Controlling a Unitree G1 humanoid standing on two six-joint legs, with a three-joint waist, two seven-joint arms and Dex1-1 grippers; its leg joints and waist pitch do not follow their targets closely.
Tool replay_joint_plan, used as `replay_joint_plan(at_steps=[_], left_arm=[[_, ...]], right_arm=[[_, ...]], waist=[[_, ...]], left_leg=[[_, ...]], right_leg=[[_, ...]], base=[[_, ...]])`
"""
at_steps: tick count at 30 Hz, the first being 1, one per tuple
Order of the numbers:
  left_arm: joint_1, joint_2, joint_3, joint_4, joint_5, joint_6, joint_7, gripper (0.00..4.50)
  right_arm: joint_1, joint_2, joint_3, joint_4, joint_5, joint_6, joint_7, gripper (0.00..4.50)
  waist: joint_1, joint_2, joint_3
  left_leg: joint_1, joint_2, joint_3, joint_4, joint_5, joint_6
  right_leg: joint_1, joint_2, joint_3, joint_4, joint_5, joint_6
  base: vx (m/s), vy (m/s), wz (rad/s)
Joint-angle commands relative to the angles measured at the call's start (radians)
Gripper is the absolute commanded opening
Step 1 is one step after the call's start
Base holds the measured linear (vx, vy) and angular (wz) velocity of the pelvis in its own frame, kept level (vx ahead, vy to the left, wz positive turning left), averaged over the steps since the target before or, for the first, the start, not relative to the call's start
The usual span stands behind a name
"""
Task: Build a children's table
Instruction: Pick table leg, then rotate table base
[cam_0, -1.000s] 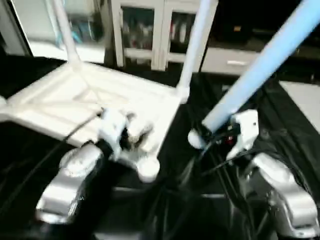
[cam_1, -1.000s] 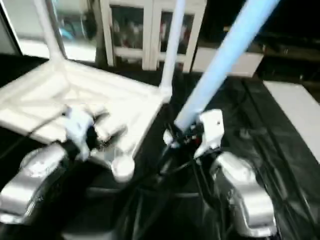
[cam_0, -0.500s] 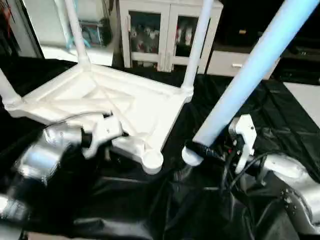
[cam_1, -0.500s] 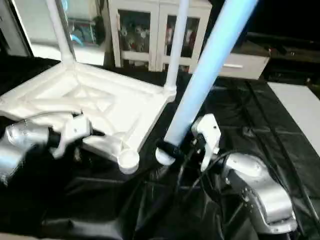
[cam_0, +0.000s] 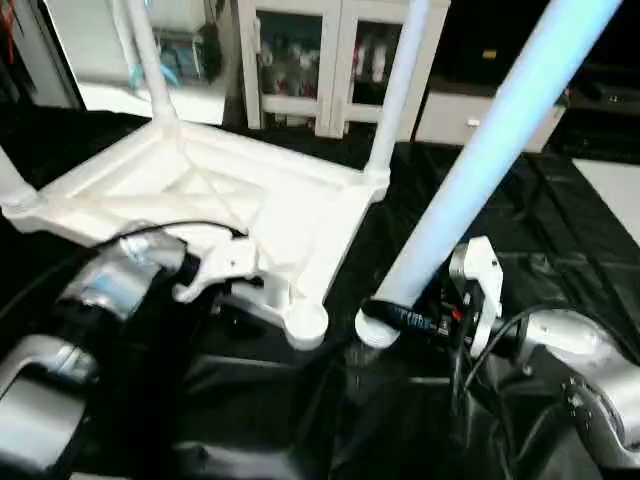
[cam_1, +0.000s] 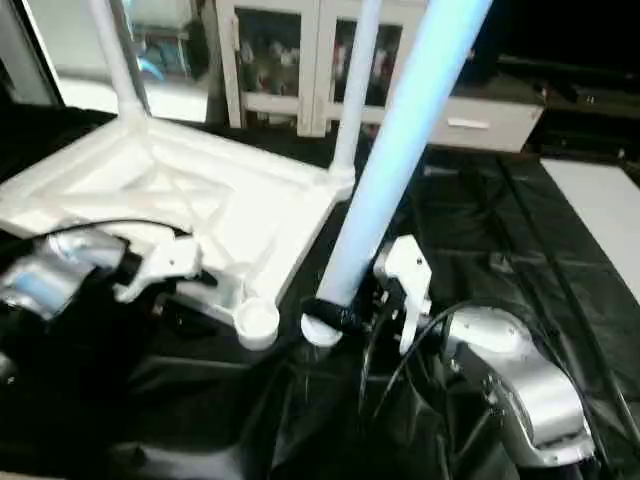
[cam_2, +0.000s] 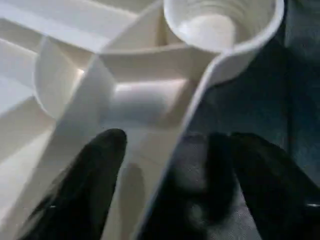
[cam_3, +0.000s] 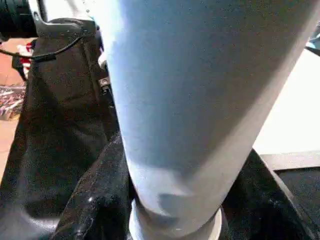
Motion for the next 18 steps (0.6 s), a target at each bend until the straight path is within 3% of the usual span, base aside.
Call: replay_joint_plan(at_steps=[1, 5, 8, 18], left_arm=[[-0.036, -0.005, -0.013, 0.032, 0.015, -0.032, -0.018, 3.32], [-0.050, -0.012, -0.016, 0.062, 0.023, -0.051, -0.019, 3.20], [-0.063, -0.022, -0.017, 0.091, 0.032, -0.074, -0.026, 2.83], [-0.113, -0.067, -0.039, 0.172, 0.101, -0.235, 0.050, 2.13]], right_arm=[[-0.013, -0.017, 0.006, -0.008, 0.003, -0.017, 0.018, 1.89], [-0.011, -0.016, 0.007, -0.009, 0.000, -0.019, 0.020, 1.89], [-0.009, -0.012, 0.007, -0.008, -0.003, -0.021, 0.019, 1.89], [-0.007, -0.010, 0.015, -0.007, -0.008, -0.030, 0.022, 1.89]], waist=[[0.005, 0.010, -0.052], [0.012, 0.009, -0.053], [0.017, 0.010, -0.052], [0.020, 0.008, -0.053]], left_leg=[[0.022, 0.079, -0.028, -0.100, -0.183, -0.021], [0.021, 0.080, -0.028, -0.102, -0.182, -0.030], [0.021, 0.080, -0.027, -0.103, -0.182, -0.031], [0.019, 0.082, -0.029, -0.104, -0.175, -0.026]], right_leg=[[0.035, -0.090, 0.051, -0.074, -0.055, -0.266], [0.035, -0.092, 0.052, -0.073, -0.043, -0.262], [0.036, -0.092, 0.052, -0.075, -0.042, -0.262], [0.039, -0.093, 0.051, -0.075, -0.026, -0.257]], base=[[0.000, 0.000, 0.00], [0.000, 0.000, 0.00], [0.000, 0.000, 0.00], [0.000, 0.000, 0.00]])
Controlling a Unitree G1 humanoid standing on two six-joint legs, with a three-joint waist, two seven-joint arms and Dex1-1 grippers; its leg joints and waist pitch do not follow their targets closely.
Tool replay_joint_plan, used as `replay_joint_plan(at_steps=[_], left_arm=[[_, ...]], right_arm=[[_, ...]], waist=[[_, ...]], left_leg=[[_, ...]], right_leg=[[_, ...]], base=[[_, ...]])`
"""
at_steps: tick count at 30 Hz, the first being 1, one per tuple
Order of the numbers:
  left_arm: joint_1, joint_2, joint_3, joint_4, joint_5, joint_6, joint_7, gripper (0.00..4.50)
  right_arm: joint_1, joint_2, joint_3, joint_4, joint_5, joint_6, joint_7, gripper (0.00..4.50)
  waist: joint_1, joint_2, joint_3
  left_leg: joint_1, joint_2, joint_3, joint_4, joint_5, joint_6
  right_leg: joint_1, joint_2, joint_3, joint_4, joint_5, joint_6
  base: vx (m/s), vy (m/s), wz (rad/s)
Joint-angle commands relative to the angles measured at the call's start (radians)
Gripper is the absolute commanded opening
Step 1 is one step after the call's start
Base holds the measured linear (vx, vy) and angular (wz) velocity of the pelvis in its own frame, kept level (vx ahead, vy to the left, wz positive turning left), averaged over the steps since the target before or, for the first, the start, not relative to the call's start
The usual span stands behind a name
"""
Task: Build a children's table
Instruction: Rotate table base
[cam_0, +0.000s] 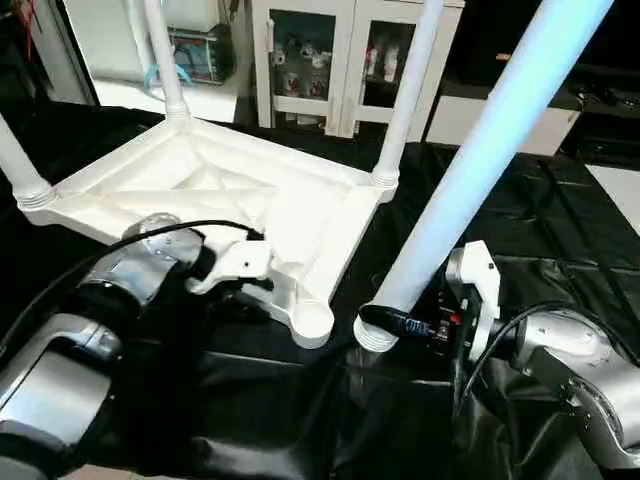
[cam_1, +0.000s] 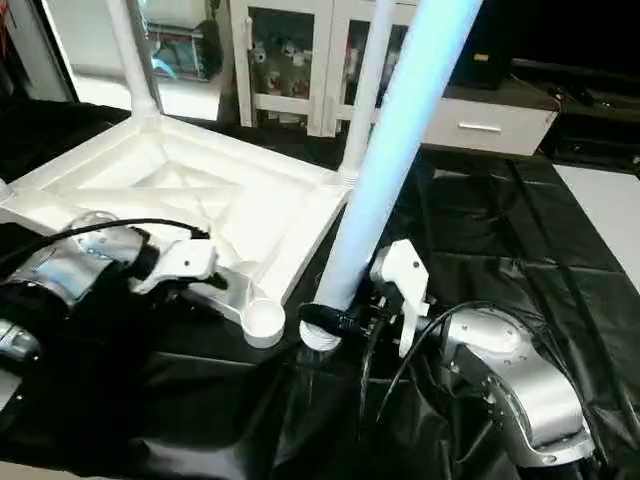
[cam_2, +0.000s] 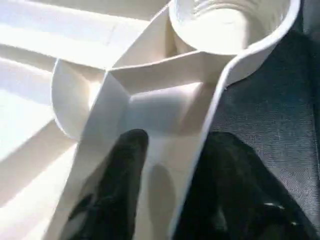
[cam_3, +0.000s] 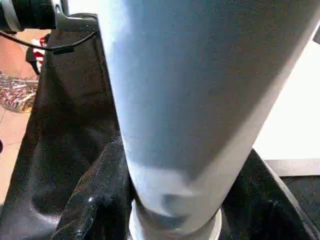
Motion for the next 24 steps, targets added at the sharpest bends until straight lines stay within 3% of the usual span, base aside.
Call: replay_joint_plan(at_steps=[1, 13, 17, 21, 22, 24], left_arm=[[-0.026, -0.005, -0.019, 0.008, 0.026, -0.028, 0.003, 2.00], [-0.051, -0.003, -0.086, 0.071, 0.139, -0.102, -0.006, 1.00], [-0.038, -0.008, -0.054, 0.068, 0.106, 0.022, -0.040, 0.59], [0.000, -0.011, -0.031, 0.059, 0.106, 0.126, -0.009, 0.41], [0.031, -0.026, 0.007, 0.036, 0.072, 0.213, 0.005, 0.38], [0.045, -0.032, 0.020, 0.021, 0.054, 0.236, -0.001, 0.37]], right_arm=[[-0.008, -0.005, -0.004, -0.007, 0.001, -0.022, 0.005, 1.89], [-0.005, -0.005, -0.005, -0.010, 0.000, -0.027, 0.005, 1.89], [-0.004, 0.002, -0.010, -0.008, 0.000, -0.029, -0.007, 1.89], [-0.013, 0.018, -0.029, 0.009, -0.009, -0.037, -0.042, 1.89], [-0.017, 0.025, -0.040, 0.013, -0.006, -0.037, -0.055, 1.89], [-0.018, 0.026, -0.044, 0.014, -0.003, -0.036, -0.057, 1.89]], waist=[[0.003, 0.008, -0.053], [0.000, 0.009, -0.051], [-0.004, 0.010, -0.050], [-0.008, 0.008, -0.047], [-0.010, 0.007, -0.045], [-0.010, 0.007, -0.044]], left_leg=[[0.018, 0.082, -0.032, -0.098, -0.179, -0.023], [0.018, 0.083, -0.032, -0.100, -0.191, -0.028], [0.020, 0.083, -0.032, -0.102, -0.200, -0.035], [0.017, 0.083, -0.033, -0.104, -0.213, -0.035], [0.017, 0.083, -0.032, -0.106, -0.218, -0.037], [0.019, 0.082, -0.032, -0.106, -0.229, -0.033]], right_leg=[[0.039, -0.093, 0.053, -0.075, -0.030, -0.257], [0.038, -0.096, 0.054, -0.076, -0.031, -0.261], [0.037, -0.095, 0.054, -0.076, -0.041, -0.269], [0.039, -0.097, 0.056, -0.080, -0.083, -0.267], [0.039, -0.097, 0.057, -0.082, -0.103, -0.264], [0.037, -0.097, 0.059, -0.088, -0.141, -0.261]], base=[[0.000, 0.000, 0.00], [0.000, 0.000, 0.00], [0.000, 0.000, 0.00], [0.000, 0.000, 0.00], [0.000, 0.000, 0.00], [0.000, 0.000, 0.00]])
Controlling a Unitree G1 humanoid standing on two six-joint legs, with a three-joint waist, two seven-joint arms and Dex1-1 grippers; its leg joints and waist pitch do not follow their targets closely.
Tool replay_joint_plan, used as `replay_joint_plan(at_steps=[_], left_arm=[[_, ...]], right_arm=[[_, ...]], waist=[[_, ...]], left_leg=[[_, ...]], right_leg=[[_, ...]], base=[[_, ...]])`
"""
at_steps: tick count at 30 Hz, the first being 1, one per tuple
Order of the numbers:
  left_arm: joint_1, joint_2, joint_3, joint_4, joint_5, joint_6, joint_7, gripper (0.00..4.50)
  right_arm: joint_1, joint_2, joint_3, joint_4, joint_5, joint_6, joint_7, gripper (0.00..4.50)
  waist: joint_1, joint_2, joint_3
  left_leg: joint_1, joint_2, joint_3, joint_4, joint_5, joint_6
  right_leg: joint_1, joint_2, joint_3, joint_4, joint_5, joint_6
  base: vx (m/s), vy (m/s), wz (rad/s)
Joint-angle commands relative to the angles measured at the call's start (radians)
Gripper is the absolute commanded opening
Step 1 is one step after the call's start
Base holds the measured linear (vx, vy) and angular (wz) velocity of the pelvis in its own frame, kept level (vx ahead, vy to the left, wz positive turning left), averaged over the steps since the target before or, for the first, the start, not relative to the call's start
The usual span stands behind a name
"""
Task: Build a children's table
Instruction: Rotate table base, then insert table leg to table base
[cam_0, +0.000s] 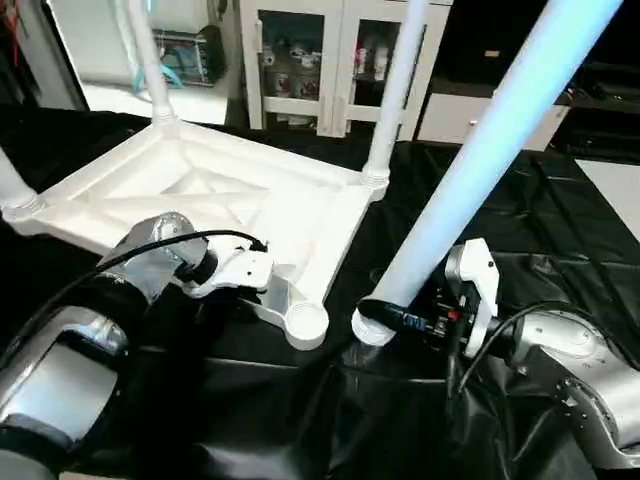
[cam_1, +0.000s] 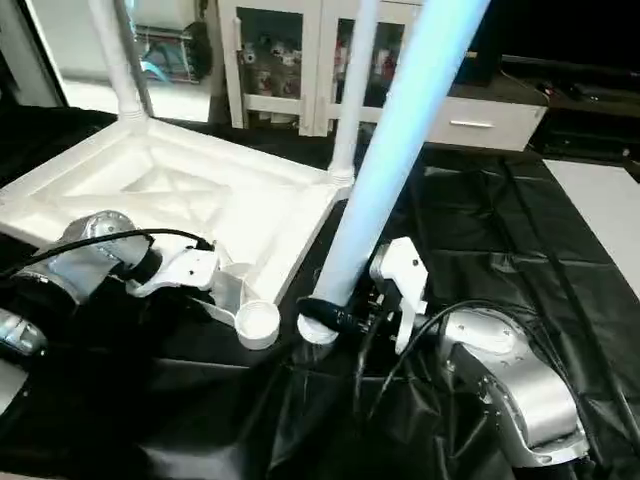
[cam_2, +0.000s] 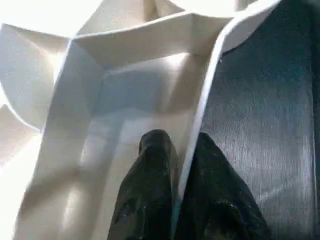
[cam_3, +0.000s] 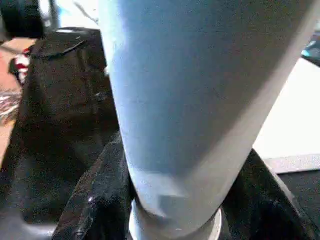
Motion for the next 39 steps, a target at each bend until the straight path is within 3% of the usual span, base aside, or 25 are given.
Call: replay_joint_plan(at_steps=[1, 2, 3, 4, 5, 7, 8, 9, 10, 12, 14, 15, 16, 19, 22, 23, 26, 27, 28, 30, 31, 35, 39], left_arm=[[0.069, -0.021, 0.056, -0.003, -0.066, 0.131, 0.050, 0.33], [0.096, -0.034, 0.078, -0.055, -0.091, 0.199, 0.066, 0.33], [0.110, -0.039, 0.086, -0.081, -0.101, 0.230, 0.075, 0.31], [0.134, -0.049, 0.101, -0.126, -0.117, 0.282, 0.090, 0.30], [0.173, -0.067, 0.125, -0.201, -0.136, 0.366, 0.121, 0.27], [0.197, -0.076, 0.134, -0.244, -0.138, 0.403, 0.139, 0.25], [0.229, -0.084, 0.140, -0.302, -0.134, 0.445, 0.155, 0.23], [0.259, -0.091, 0.145, -0.358, -0.128, 0.481, 0.168, 0.19], [0.321, -0.108, 0.157, -0.469, -0.124, 0.516, 0.202, 0.15], [0.349, -0.105, 0.148, -0.511, -0.114, 0.470, 0.213, 0.08], [0.369, -0.101, 0.140, -0.542, -0.106, 0.444, 0.216, 0.03], [0.401, -0.085, 0.113, -0.598, -0.093, 0.378, 0.205, 0.03], [0.401, -0.085, 0.113, -0.598, -0.093, 0.378, 0.205, 0.03], [0.444, -0.048, 0.069, -0.689, -0.085, 0.336, 0.184, 0.00], [0.461, -0.029, 0.059, -0.734, -0.067, 0.378, 0.184, 0.00], [0.464, -0.024, 0.056, -0.740, -0.063, 0.377, 0.179, 0.00], [0.466, -0.007, 0.045, -0.742, -0.049, 0.355, 0.172, 0.00], [0.466, -0.006, 0.045, -0.741, -0.048, 0.353, 0.174, 0.00], [0.466, -0.007, 0.047, -0.740, -0.048, 0.353, 0.177, 0.00], [0.464, -0.006, 0.046, -0.739, -0.045, 0.351, 0.178, 0.00], [0.461, -0.004, 0.045, -0.740, -0.046, 0.347, 0.178, 0.00], [0.455, 0.005, 0.037, -0.757, -0.060, 0.349, 0.172, 0.00], [0.450, 0.006, 0.034, -0.752, -0.071, 0.318, 0.168, 0.00]], right_arm=[[-0.018, 0.000, -0.035, 0.006, 0.002, -0.015, -0.015, 1.89], [-0.022, 0.002, -0.041, 0.010, 0.005, -0.012, -0.020, 1.89], [-0.025, 0.005, -0.044, 0.014, 0.003, -0.010, -0.027, 1.89], [-0.031, 0.009, -0.048, 0.021, 0.001, -0.007, -0.038, 1.89], [-0.043, 0.016, -0.055, 0.036, -0.006, -0.001, -0.060, 1.89], [-0.052, 0.022, -0.059, 0.047, -0.010, 0.004, -0.076, 1.89], [-0.065, 0.032, -0.066, 0.062, -0.013, 0.013, -0.100, 1.89], [-0.075, 0.040, -0.072, 0.075, -0.015, 0.022, -0.121, 1.89], [-0.109, 0.062, -0.092, 0.116, -0.025, 0.048, -0.185, 1.89], [-0.130, 0.074, -0.106, 0.141, -0.019, 0.081, -0.216, 1.89], [-0.142, 0.079, -0.112, 0.155, -0.014, 0.099, -0.229, 1.89], [-0.157, 0.080, -0.107, 0.169, -0.007, 0.118, -0.224, 1.89], [-0.157, 0.080, -0.107, 0.169, -0.007, 0.118, -0.224, 1.89], [-0.181, 0.069, -0.056, 0.185, -0.004, 0.140, -0.165, 1.89], [-0.205, 0.050, 0.003, 0.194, 0.000, 0.159, -0.086, 1.89], [-0.212, 0.045, 0.017, 0.197, 0.002, 0.164, -0.064, 1.89], [-0.236, 0.024, 0.055, 0.203, 0.007, 0.187, -0.005, 1.89], [-0.238, 0.022, 0.059, 0.202, 0.009, 0.191, 0.003, 1.89], [-0.243, 0.016, 0.066, 0.197, 0.012, 0.196, 0.019, 1.89], [-0.246, 0.013, 0.071, 0.194, 0.013, 0.203, 0.025, 1.89], [-0.253, 0.008, 0.080, 0.193, 0.009, 0.204, 0.037, 1.89], [-0.275, 0.013, 0.103, 0.228, -0.029, 0.182, 0.040, 1.89], [-0.289, 0.041, 0.108, 0.277, -0.054, 0.150, 0.009, 1.89]], waist=[[0.003, -0.004, -0.042], [0.002, -0.008, -0.042], [0.001, -0.004, -0.043], [0.000, -0.006, -0.046], [-0.004, -0.007, -0.045], [-0.005, -0.004, -0.046], [-0.005, -0.011, -0.047], [-0.009, -0.008, -0.049], [-0.019, -0.012, -0.049], [-0.019, -0.015, -0.051], [-0.018, -0.011, -0.051], [-0.016, -0.015, -0.051], [-0.016, -0.021, -0.051], [-0.017, -0.019, -0.049], [-0.021, -0.025, -0.049], [-0.019, -0.021, -0.047], [-0.018, -0.029, -0.046], [-0.018, -0.028, -0.047], [-0.019, -0.034, -0.046], [-0.018, -0.033, -0.046], [-0.019, -0.043, -0.046], [-0.020, -0.041, -0.044], [-0.019, -0.040, -0.046]], left_leg=[[0.008, 0.082, -0.036, -0.099, -0.225, -0.028], [0.005, 0.082, -0.036, -0.101, -0.215, -0.022], [0.006, 0.081, -0.037, -0.100, -0.208, -0.017], [0.009, 0.086, -0.036, -0.101, -0.200, -0.019], [0.005, 0.080, -0.035, -0.098, -0.189, -0.008], [0.007, 0.079, -0.031, -0.095, -0.166, 0.002], [0.007, 0.078, -0.029, -0.094, -0.159, 0.009], [0.002, 0.078, -0.032, -0.095, -0.125, 0.020], [0.001, 0.081, -0.031, -0.096, -0.096, 0.035], [0.005, 0.075, -0.027, -0.092, -0.088, 0.049], [0.007, 0.076, -0.025, -0.093, -0.083, 0.054], [0.008, 0.076, -0.025, -0.093, -0.080, 0.057], [0.004, 0.076, -0.024, -0.093, -0.074, 0.067], [0.005, 0.076, -0.023, -0.094, -0.072, 0.070], [0.008, 0.077, -0.022, -0.094, -0.081, 0.066], [0.009, 0.078, -0.022, -0.094, -0.084, 0.065], [0.011, 0.079, -0.021, -0.097, -0.089, 0.050], [0.011, 0.079, -0.022, -0.097, -0.089, 0.047], [0.012, 0.080, -0.021, -0.096, -0.086, 0.045], [0.011, 0.079, -0.021, -0.096, -0.085, 0.040], [0.010, 0.079, -0.021, -0.096, -0.093, 0.040], [0.012, 0.078, -0.021, -0.097, -0.109, 0.026], [0.012, 0.078, -0.021, -0.096, -0.096, 0.018]], right_leg=[[0.037, -0.097, 0.055, -0.086, -0.149, -0.260], [0.039, -0.097, 0.054, -0.087, -0.156, -0.257], [0.038, -0.096, 0.053, -0.086, -0.158, -0.257], [0.040, -0.100, 0.053, -0.083, -0.145, -0.263], [0.038, -0.095, 0.052, -0.086, -0.142, -0.265], [0.036, -0.093, 0.052, -0.086, -0.113, -0.277], [0.037, -0.092, 0.052, -0.087, -0.107, -0.276], [0.042, -0.091, 0.049, -0.081, -0.072, -0.279], [0.043, -0.090, 0.048, -0.080, -0.043, -0.286], [0.041, -0.086, 0.048, -0.085, -0.059, -0.281], [0.038, -0.084, 0.048, -0.086, -0.053, -0.278], [0.038, -0.081, 0.047, -0.084, -0.044, -0.273], [0.040, -0.082, 0.048, -0.083, -0.036, -0.263], [0.038, -0.081, 0.047, -0.083, -0.036, -0.257], [0.036, -0.079, 0.045, -0.082, -0.049, -0.260], [0.035, -0.081, 0.046, -0.084, -0.061, -0.258], [0.032, -0.080, 0.046, -0.084, -0.065, -0.254], [0.034, -0.079, 0.046, -0.082, -0.062, -0.255], [0.033, -0.079, 0.046, -0.083, -0.053, -0.254], [0.034, -0.081, 0.047, -0.082, -0.047, -0.253], [0.035, -0.081, 0.047, -0.084, -0.059, -0.252], [0.031, -0.082, 0.048, -0.087, -0.106, -0.247], [0.032, -0.081, 0.048, -0.083, -0.068, -0.252]], base=[[0.000, 0.000, 0.00], [0.000, 0.000, 0.00], [0.000, 0.000, 0.00], [0.000, 0.000, 0.00], [0.000, 0.000, 0.00], [0.000, 0.000, 0.00], [0.000, 0.000, 0.00], [0.000, 0.000, 0.00], [0.000, 0.000, 0.00], [0.000, 0.000, 0.00], [0.000, 0.000, 0.00], [0.000, 0.000, 0.00], [0.000, 0.000, 0.00], [0.000, 0.000, 0.00], [0.000, 0.000, 0.00], [0.000, 0.000, 0.00], [0.000, 0.000, 0.00], [0.000, 0.000, 0.00], [0.000, 0.000, 0.00], [0.000, 0.000, 0.00], [0.000, 0.000, 0.00], [0.000, 0.000, 0.00], [0.000, 0.000, 0.00]])
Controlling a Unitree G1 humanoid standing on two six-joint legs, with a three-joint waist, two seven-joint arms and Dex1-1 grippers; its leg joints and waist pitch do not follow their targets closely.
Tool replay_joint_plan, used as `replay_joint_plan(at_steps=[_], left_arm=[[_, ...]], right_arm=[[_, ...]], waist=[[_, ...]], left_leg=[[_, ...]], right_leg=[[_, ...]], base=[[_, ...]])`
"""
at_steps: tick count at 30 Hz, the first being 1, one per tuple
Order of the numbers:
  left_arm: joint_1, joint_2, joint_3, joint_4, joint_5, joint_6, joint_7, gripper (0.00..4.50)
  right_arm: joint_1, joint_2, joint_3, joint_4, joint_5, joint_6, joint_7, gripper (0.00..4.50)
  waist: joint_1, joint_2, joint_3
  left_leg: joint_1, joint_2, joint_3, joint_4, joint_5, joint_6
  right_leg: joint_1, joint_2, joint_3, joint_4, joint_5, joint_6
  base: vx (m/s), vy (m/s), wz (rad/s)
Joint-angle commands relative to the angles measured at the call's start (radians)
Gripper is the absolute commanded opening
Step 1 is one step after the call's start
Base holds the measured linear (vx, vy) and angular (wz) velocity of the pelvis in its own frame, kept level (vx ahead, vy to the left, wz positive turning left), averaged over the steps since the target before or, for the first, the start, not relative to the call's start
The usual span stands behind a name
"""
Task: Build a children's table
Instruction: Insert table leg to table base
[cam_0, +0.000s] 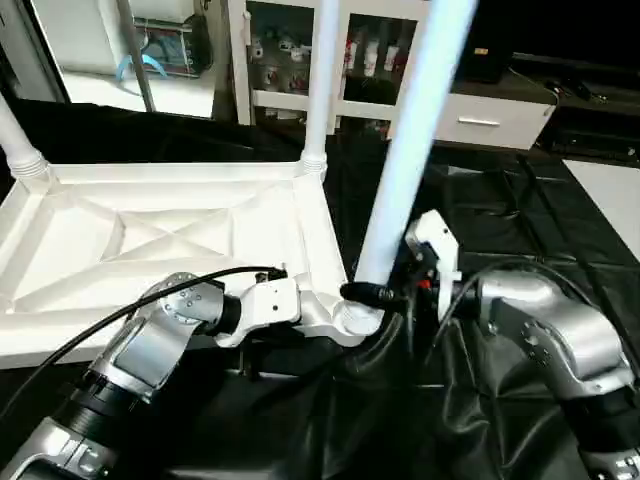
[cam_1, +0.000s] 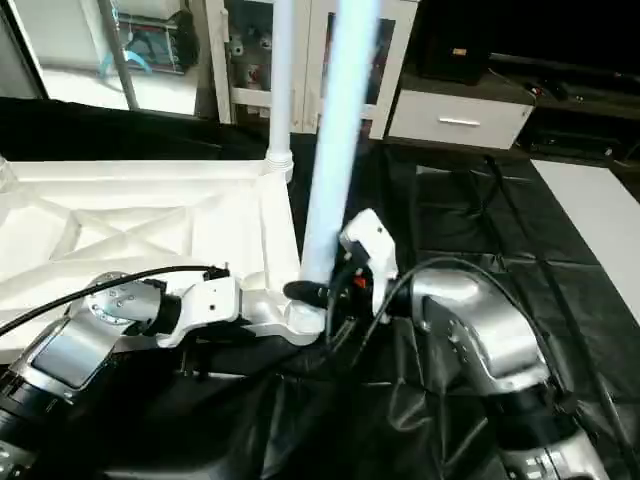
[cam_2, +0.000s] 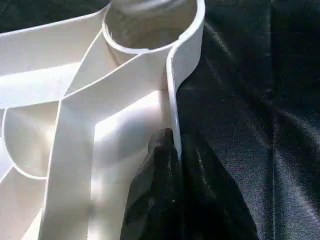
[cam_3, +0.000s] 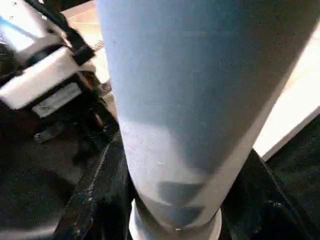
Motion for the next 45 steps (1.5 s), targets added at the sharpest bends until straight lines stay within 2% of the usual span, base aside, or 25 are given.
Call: replay_joint_plan(at_steps=[1, 6, 7, 8, 22, 24, 31, 40, 45], left_arm=[[0.014, 0.011, -0.059, 0.020, 0.017, -0.034, -0.029, 0.00], [0.015, 0.012, -0.059, 0.017, 0.005, -0.023, -0.051, 0.00], [0.013, 0.012, -0.060, 0.018, 0.004, -0.021, -0.053, 0.00], [0.012, 0.012, -0.061, 0.018, 0.003, -0.020, -0.054, 0.00], [0.002, 0.026, -0.067, 0.014, -0.008, -0.004, -0.071, 0.00], [0.003, 0.026, -0.067, 0.014, -0.008, -0.002, -0.070, 0.00], [0.009, 0.031, -0.066, 0.008, -0.014, 0.007, -0.063, 0.00], [0.000, 0.034, -0.061, 0.023, -0.013, 0.001, -0.059, 0.00], [-0.004, 0.037, -0.058, 0.030, -0.012, -0.001, -0.053, 0.00]], right_arm=[[-0.008, 0.008, 0.001, 0.017, -0.017, -0.032, -0.016, 1.89], [-0.009, 0.036, 0.022, 0.057, -0.035, -0.049, -0.018, 1.89], [-0.012, 0.040, 0.027, 0.066, -0.037, -0.047, -0.020, 1.89], [-0.014, 0.043, 0.031, 0.071, -0.038, -0.048, -0.019, 1.89], [-0.038, 0.075, 0.080, 0.163, -0.100, -0.072, -0.015, 1.88], [-0.034, 0.081, 0.069, 0.172, -0.100, -0.077, -0.025, 1.88], [0.006, 0.120, -0.024, 0.215, -0.071, -0.097, -0.088, 1.88], [0.084, 0.145, -0.085, 0.227, -0.051, -0.140, -0.122, 1.88], [0.137, 0.162, -0.120, 0.206, -0.036, -0.173, -0.149, 1.88]], waist=[[0.002, 0.001, -0.048], [0.002, 0.001, -0.048], [0.001, 0.005, -0.047], [0.001, 0.003, -0.047], [-0.004, 0.004, -0.043], [-0.004, 0.003, -0.043], [-0.004, 0.005, -0.043], [-0.003, 0.007, -0.044], [-0.003, 0.008, -0.044]], left_leg=[[0.008, 0.075, -0.025, -0.077, -0.084, 0.023], [0.009, 0.075, -0.024, -0.078, -0.081, 0.030], [0.009, 0.076, -0.024, -0.079, -0.092, 0.025], [0.009, 0.076, -0.025, -0.079, -0.094, 0.023], [0.010, 0.076, -0.027, -0.085, -0.146, -0.005], [0.011, 0.077, -0.027, -0.086, -0.152, -0.007], [0.011, 0.078, -0.028, -0.089, -0.165, -0.017], [0.010, 0.078, -0.028, -0.090, -0.173, -0.021], [0.012, 0.079, -0.029, -0.094, -0.210, -0.029]], right_leg=[[0.033, -0.081, 0.052, -0.065, -0.036, -0.255], [0.034, -0.080, 0.051, -0.064, -0.017, -0.268], [0.033, -0.080, 0.051, -0.065, -0.029, -0.266], [0.034, -0.080, 0.051, -0.065, -0.029, -0.267], [0.032, -0.080, 0.052, -0.070, -0.069, -0.255], [0.031, -0.080, 0.052, -0.071, -0.075, -0.254], [0.029, -0.080, 0.053, -0.072, -0.080, -0.251], [0.029, -0.080, 0.053, -0.073, -0.069, -0.249], [0.028, -0.080, 0.053, -0.077, -0.108, -0.243]], base=[[0.000, 0.000, 0.00], [0.000, 0.000, 0.00], [0.000, 0.000, 0.00], [0.000, 0.000, 0.00], [0.000, 0.000, 0.00], [0.000, 0.000, 0.00], [0.000, 0.000, 0.00], [0.000, 0.000, 0.00], [0.000, 0.000, 0.00]])
